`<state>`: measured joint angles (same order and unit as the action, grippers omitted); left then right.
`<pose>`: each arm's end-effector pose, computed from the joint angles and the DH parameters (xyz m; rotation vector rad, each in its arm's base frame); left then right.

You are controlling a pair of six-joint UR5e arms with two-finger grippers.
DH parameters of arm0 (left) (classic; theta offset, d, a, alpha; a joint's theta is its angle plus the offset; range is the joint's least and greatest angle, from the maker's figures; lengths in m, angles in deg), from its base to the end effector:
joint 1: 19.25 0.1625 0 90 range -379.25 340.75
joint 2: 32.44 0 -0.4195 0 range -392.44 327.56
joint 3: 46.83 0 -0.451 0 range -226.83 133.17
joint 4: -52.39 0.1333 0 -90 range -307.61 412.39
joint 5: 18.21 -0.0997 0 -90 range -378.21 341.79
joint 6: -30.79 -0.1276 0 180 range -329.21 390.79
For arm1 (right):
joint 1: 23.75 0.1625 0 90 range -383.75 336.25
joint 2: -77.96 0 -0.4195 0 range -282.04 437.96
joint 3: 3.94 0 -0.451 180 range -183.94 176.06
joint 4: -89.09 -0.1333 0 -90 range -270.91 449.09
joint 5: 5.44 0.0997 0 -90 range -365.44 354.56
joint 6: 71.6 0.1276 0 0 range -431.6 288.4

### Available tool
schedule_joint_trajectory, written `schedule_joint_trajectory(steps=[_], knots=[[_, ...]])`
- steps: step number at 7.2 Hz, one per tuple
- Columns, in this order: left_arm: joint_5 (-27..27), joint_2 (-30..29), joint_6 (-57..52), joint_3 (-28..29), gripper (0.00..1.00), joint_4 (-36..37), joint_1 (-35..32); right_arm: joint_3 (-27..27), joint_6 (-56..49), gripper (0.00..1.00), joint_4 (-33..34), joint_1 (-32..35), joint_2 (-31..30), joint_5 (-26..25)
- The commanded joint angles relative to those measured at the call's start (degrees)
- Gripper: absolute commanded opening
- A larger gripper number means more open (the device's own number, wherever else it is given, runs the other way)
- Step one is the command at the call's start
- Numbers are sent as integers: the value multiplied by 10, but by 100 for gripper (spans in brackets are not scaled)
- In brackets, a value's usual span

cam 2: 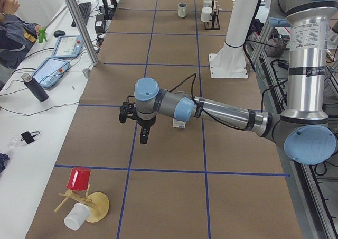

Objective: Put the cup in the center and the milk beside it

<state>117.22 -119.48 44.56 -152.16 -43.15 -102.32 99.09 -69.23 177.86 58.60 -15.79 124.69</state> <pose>0.0232 -0.5424 0.5394 0.1498 0.8261 0.0116 -0.0204 -0.5355 0.5861 0.1143 -0.7117 -0.1524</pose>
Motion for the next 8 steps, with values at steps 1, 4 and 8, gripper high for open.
schedule_joint_trajectory(steps=[1, 4, 8], knots=[[0, 4, 1, -1, 98, -4, 0, 3, 0, 100, 0, 0, -3, 6], [4, 1, 0, 2, 98, -8, 0, 3, -3, 100, -1, 0, 1, 2], [3, 0, 9, 2, 98, -6, 0, 2, -8, 100, -1, -1, 2, 7]])
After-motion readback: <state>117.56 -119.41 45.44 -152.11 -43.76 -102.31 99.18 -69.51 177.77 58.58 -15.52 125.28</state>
